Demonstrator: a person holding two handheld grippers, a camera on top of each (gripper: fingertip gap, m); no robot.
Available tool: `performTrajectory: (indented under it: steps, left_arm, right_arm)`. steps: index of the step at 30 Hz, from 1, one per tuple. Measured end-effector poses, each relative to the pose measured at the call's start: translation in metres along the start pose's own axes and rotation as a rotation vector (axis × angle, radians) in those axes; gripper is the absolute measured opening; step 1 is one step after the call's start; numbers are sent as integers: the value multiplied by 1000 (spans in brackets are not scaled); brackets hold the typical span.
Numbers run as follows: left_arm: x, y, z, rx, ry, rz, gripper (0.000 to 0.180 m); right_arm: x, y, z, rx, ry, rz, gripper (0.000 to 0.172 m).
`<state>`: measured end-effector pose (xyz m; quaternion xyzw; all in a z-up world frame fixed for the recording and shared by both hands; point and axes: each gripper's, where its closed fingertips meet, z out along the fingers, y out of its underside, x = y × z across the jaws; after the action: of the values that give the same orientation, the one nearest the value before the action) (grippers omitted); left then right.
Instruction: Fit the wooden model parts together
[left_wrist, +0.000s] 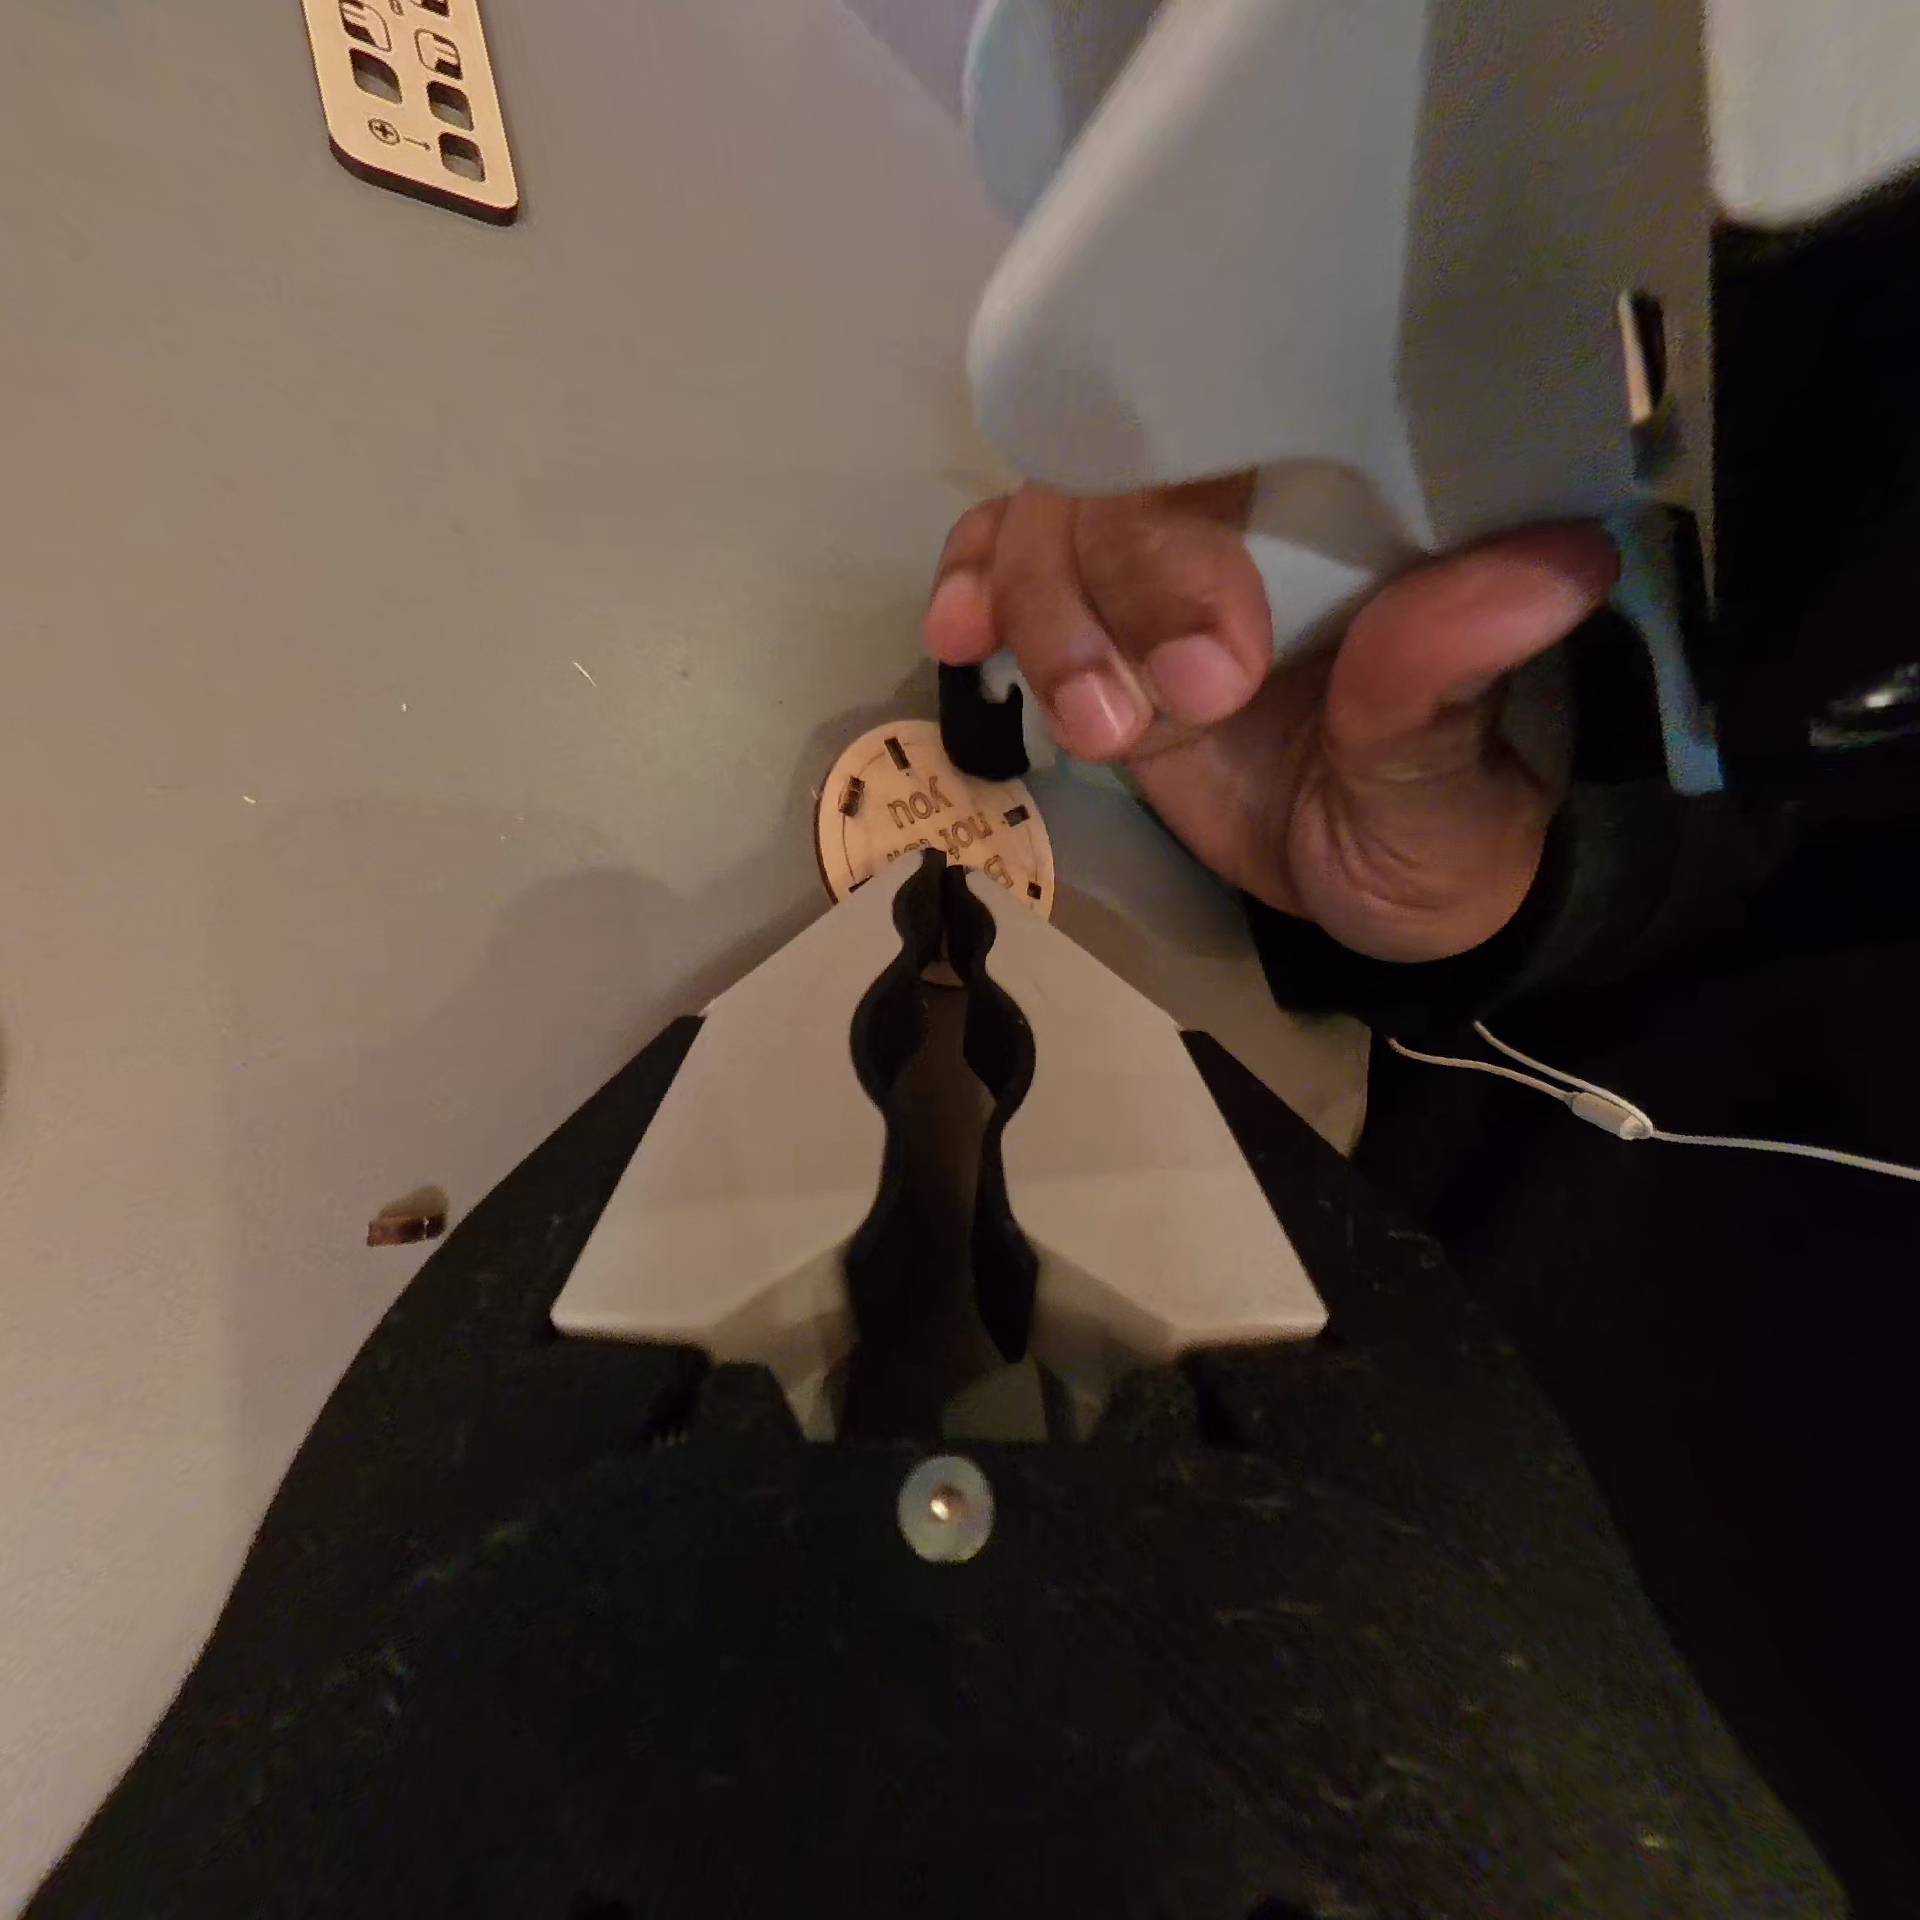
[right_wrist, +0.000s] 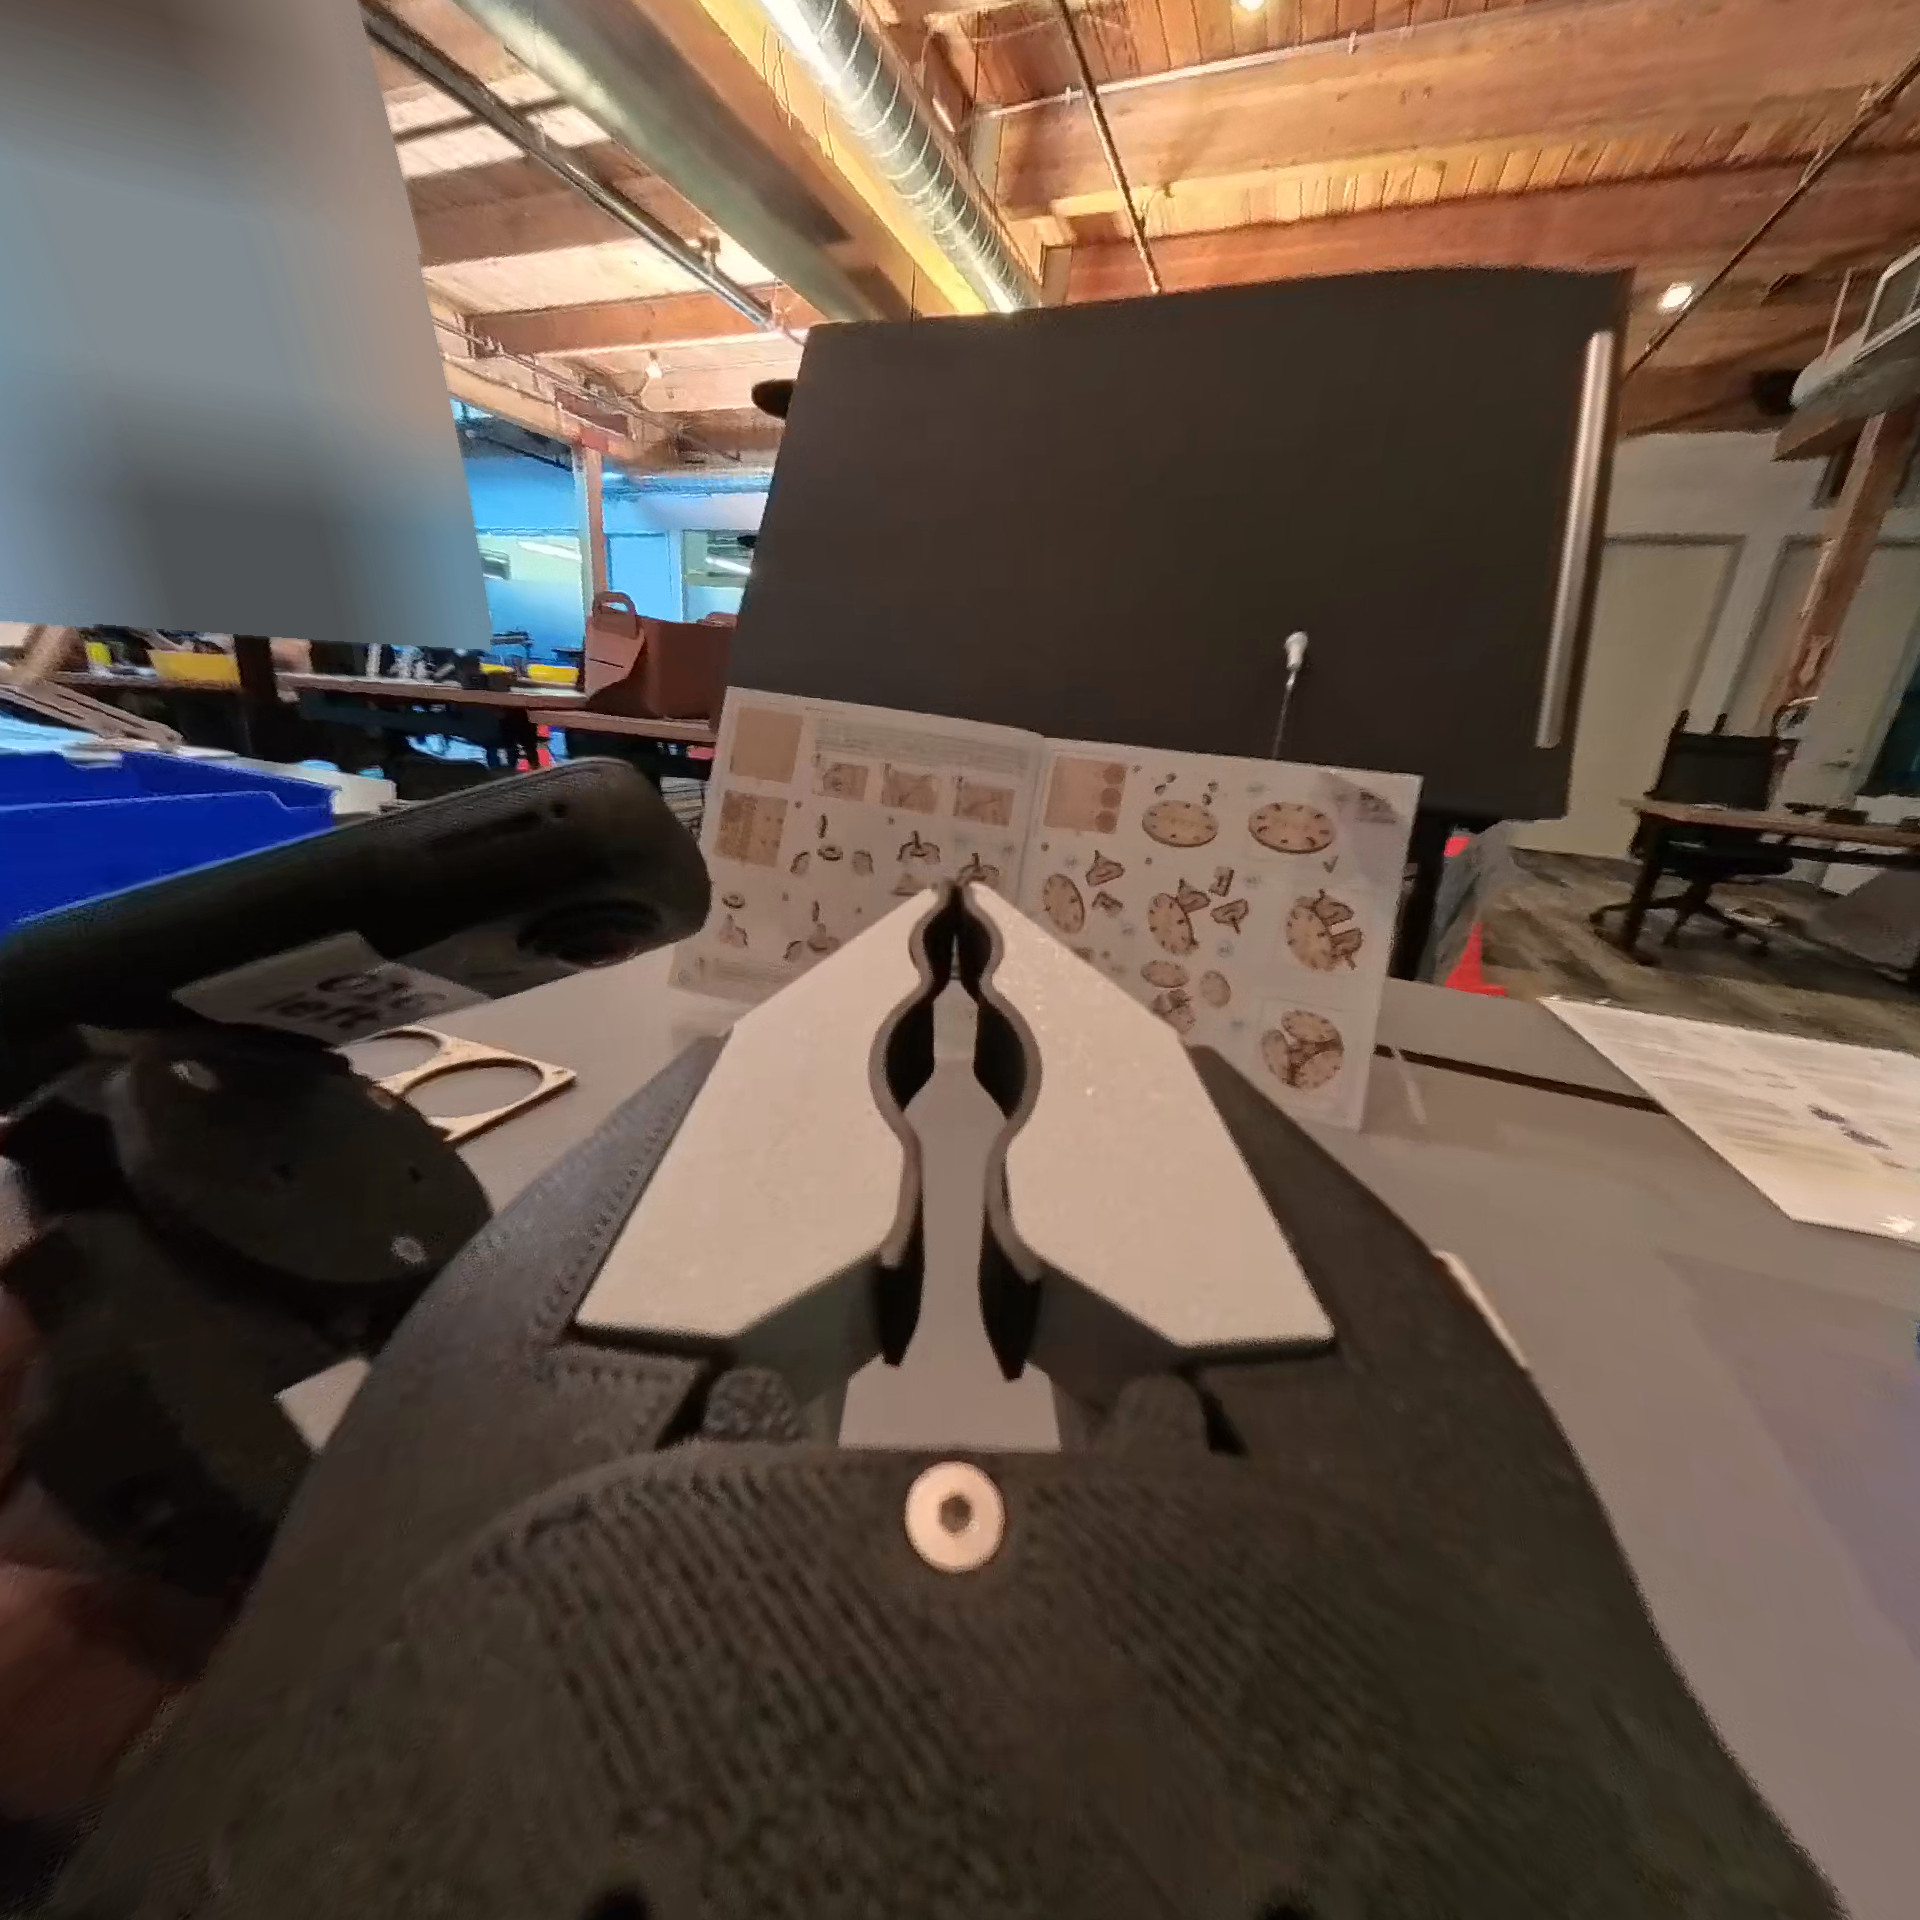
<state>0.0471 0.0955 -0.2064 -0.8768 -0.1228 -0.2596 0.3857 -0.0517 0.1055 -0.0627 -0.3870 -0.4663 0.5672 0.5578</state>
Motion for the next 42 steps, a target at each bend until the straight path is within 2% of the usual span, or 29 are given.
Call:
performTrajectory:
  steps: [7, 11, 16, 19, 24, 28, 33, 37, 42]
  left_arm:
    - [0, 0, 0, -1, 0, 1, 0]
    - [0, 0, 0, -1, -3, 4, 0]
    - [0, 0, 0, -1, 5, -4, 0]
    - [0, 0, 0, -2, -3, 5, 0]
    - [0, 0, 0, -2, 3, -2, 0]
    - [0, 0, 0, -2, -7, 8, 0]
    - [0, 0, 0, -2, 6, -4, 0]
    - [0, 0, 0, -2, -14, 17, 0]
    - [0, 0, 0, -2, 8, -6, 0]
  right_arm:
    - [1, -19, -4, 65, 2, -13, 0]
    - [-1, -2, 1, 14, 0, -28, 0]
    - [-6, -25, -5, 91, -20, -59, 0]
    - [-7, -2, 0, 13, -20, -17, 0]
    - [-4, -27, -3, 92, -13, -49, 0]
    - [-9, -1, 0, 12, -23, -27, 0]
    - [-6, -32, -3, 109, -28, -29, 0]
    - [-12, 2, 1, -3, -43, -44, 0]
    - [-9, -25, -1, 76, -34, -42, 0]
